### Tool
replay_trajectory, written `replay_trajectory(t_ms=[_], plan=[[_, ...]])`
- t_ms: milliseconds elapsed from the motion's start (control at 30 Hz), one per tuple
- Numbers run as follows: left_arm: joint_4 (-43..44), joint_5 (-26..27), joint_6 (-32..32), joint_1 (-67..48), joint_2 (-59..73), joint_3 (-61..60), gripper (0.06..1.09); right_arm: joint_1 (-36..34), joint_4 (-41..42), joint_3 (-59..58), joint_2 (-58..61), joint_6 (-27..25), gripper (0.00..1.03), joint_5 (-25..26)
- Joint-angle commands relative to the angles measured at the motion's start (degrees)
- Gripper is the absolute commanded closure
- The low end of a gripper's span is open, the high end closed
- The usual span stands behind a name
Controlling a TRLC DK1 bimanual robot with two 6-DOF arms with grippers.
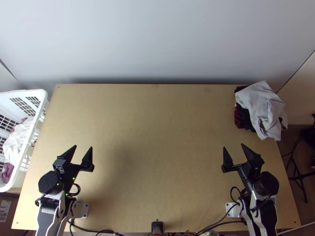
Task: Fold the t-shirt
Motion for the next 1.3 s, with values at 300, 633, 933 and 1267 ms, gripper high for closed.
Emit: replay_trajectory(t_ms=[300, 633, 933, 1267], plan=[[0.3, -0.3, 1.5, 0.7, -0.1, 0.1, 0.1, -0.3, 0.8, 0.2, -0.1, -1.6, 0.04, 1.4], [2.4, 0.0, 2.9, 3.9, 13.6, 11.5, 0.11, -1.2, 10.4, 3.0, 0.4, -2.2, 0.07, 1.3], [0.1, 0.3, 4.9, 5.2, 29.2, 27.1, 0.11, 5.2, 0.5, 22.6, 17.3, -0.7, 0.07, 1.7], [-10.5, 0.2, 5.6, 5.3, 41.3, 45.2, 0.11, 5.4, -3.3, 47.6, 41.5, 8.8, 0.07, 2.7]])
